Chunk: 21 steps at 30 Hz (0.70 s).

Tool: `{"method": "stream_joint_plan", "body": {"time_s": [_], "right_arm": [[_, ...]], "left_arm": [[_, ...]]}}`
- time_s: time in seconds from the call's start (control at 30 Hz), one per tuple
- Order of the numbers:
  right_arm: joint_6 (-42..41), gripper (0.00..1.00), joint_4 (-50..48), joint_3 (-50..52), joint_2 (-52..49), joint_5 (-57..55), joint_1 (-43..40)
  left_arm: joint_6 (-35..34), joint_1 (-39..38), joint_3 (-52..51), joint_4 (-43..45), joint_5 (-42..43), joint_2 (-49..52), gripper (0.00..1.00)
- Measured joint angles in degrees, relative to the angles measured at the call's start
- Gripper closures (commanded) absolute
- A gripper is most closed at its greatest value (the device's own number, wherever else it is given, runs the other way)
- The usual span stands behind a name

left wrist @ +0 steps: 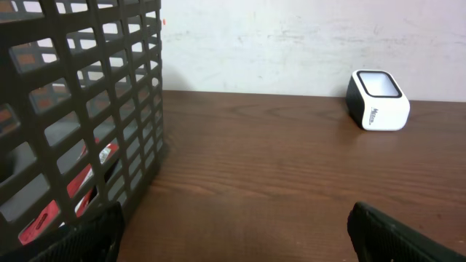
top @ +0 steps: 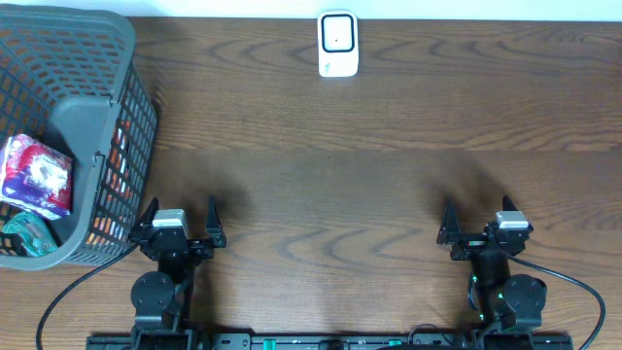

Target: Scan the item barcode

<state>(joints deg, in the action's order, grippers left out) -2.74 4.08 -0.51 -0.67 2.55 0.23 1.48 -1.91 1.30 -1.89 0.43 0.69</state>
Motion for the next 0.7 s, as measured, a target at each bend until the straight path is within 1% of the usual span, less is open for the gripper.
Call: {"method": "stream_joint_plan", "body": {"time_s": [0.17,0.7], "right_arm": [[0.00,0.01,0.02,0.00,-1.70,0.00,0.00],[0.00,0.01,0.00,0.00,-1.73,0.00,0.00]], "left_arm": [[0.00,0.00,0.00,0.00,0.00,0.00,0.02],[0.00,0.00,0.00,0.00,0.00,0.00,0.02]]}}
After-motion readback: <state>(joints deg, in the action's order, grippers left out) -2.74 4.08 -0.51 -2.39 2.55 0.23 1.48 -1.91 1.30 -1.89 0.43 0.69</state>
